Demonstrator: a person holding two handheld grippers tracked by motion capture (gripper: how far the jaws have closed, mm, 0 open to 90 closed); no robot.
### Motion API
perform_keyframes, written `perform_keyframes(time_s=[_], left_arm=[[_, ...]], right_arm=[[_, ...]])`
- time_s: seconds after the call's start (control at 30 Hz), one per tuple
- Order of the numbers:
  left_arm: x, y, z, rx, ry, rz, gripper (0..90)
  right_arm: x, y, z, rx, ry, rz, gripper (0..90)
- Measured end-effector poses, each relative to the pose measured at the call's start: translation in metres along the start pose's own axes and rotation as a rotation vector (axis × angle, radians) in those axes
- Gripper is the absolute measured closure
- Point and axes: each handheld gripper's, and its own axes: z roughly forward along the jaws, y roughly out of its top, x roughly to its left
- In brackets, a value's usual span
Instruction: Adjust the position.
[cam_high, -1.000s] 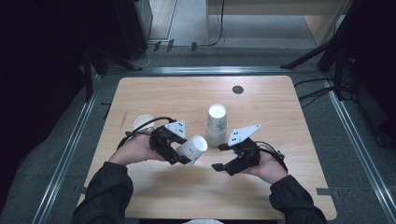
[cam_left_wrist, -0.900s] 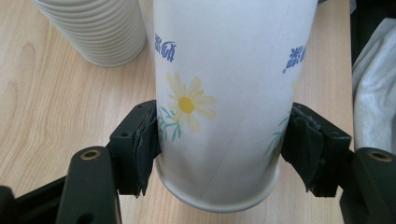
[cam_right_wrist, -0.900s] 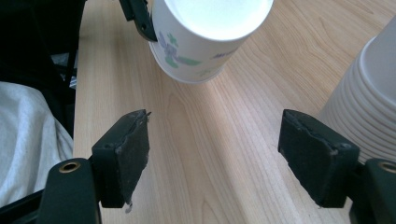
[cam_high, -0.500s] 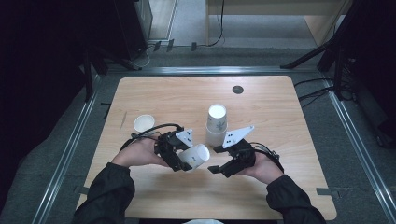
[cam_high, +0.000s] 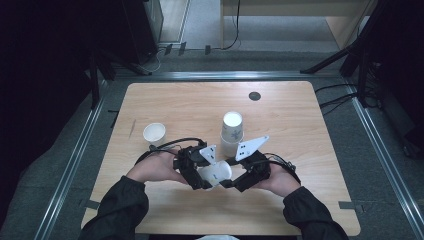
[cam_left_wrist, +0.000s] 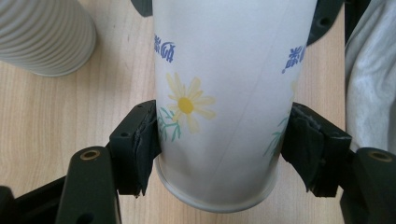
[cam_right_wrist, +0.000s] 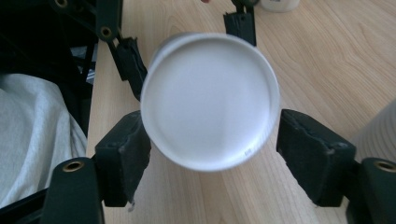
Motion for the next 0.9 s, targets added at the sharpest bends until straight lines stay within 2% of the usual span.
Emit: perform_keyframes(time_s=[0.27,0.57,0.6,0.67,0.73,0.8,0.9], left_arm=[[-0.0002,0.0,0.0029,-0.012,-0.009,0.002,31.2],[-0.0001,-0.0011,0.0039,-0.018,-0.017,0.009,29.5],[-0.0001,-0.0011,0.004,-0.019,-0.016,0.008,29.0],[-0.0001,-0.0016,0.0041,-0.027,-0.019,0.008,27.5],[0.0002,-0.0018,0.0044,-0.03,-0.042,-0.004,24.5],[0.0006,-0.002,0.0033,-0.043,-0.036,0.005,17.8],[0.0035,-0.0032,0.0012,-0.07,-0.024,-0.015,14.5]], right_arm=[[0.0011,0.0021,0.0056,0.0,0.029,-0.006,33.0],[0.0019,0.0032,0.0058,-0.007,0.03,-0.016,35.2],[0.003,0.0034,0.0057,0.0,0.036,-0.004,35.2],[0.0025,0.0037,0.0056,-0.002,0.035,-0.012,35.1],[0.0024,0.0037,0.0052,-0.003,0.042,-0.01,35.1],[0.0026,0.0036,0.0044,-0.005,0.042,-0.009,35.0],[0.0013,0.0034,0.0029,-0.015,0.041,-0.011,35.1]])
